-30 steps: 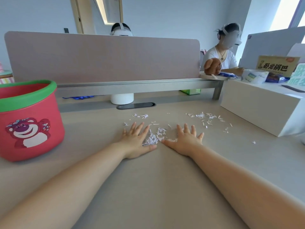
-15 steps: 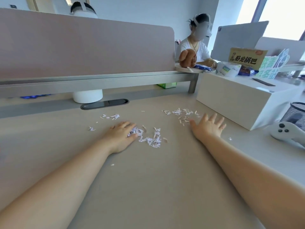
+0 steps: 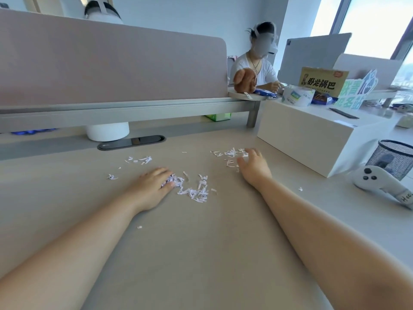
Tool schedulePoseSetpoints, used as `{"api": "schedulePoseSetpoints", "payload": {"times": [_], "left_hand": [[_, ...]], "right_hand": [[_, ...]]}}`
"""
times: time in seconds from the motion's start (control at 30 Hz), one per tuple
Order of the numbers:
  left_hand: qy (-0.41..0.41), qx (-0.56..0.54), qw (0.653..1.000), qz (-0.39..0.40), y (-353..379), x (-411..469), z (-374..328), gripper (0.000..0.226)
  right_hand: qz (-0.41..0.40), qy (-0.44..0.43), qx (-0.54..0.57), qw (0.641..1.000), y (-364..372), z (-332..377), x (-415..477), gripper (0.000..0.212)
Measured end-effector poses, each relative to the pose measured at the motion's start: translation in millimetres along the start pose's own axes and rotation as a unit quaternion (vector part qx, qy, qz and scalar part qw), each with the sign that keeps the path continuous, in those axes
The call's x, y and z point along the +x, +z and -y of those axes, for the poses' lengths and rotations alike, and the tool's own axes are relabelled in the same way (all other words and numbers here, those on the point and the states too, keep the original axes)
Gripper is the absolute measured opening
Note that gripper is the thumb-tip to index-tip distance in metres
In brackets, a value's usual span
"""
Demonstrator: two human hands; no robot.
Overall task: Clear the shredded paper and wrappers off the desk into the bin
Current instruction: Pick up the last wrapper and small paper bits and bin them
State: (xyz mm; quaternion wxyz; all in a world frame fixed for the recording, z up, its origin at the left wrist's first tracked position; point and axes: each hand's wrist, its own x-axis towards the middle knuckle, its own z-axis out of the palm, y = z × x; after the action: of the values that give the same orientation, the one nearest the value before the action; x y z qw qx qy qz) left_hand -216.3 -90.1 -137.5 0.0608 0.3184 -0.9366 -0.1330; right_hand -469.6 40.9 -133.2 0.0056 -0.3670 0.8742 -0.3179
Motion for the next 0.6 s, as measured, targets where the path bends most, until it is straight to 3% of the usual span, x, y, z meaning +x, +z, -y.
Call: {"api": "schedulePoseSetpoints", "payload": {"times": [0.07,0.17,0.3,0.47,0.6], "left_hand": [[0.002,0.007,1.0,-0.002,0.5,1.3,0.5,0.05],[0.009,0.012,1.0,-0.009,1.9,3.4,1.4,0.049],[0.01,0.012,1.0,-0.013,3.3,4.7,2.8,0.05],[0.007,0.002,1.0,-0.013,1.4,4.8,1.7,0.051],[0.007,-0.013,1.0,-0.023,1.7,4.9,4.1,0.051]], "right_hand": [[-0.023,0.075,-0.066,0.995,-2.3,-12.2,19.0,0.058],[0.058,0.112,-0.117,0.985,4.2,-15.3,40.4,0.068],[0.118,0.045,-0.135,0.983,19.7,0.4,59.7,0.064],[0.223,-0.119,-0.08,0.964,32.1,38.0,53.4,0.049],[0.283,-0.179,0.004,0.942,32.2,45.8,29.7,0.042]]}}
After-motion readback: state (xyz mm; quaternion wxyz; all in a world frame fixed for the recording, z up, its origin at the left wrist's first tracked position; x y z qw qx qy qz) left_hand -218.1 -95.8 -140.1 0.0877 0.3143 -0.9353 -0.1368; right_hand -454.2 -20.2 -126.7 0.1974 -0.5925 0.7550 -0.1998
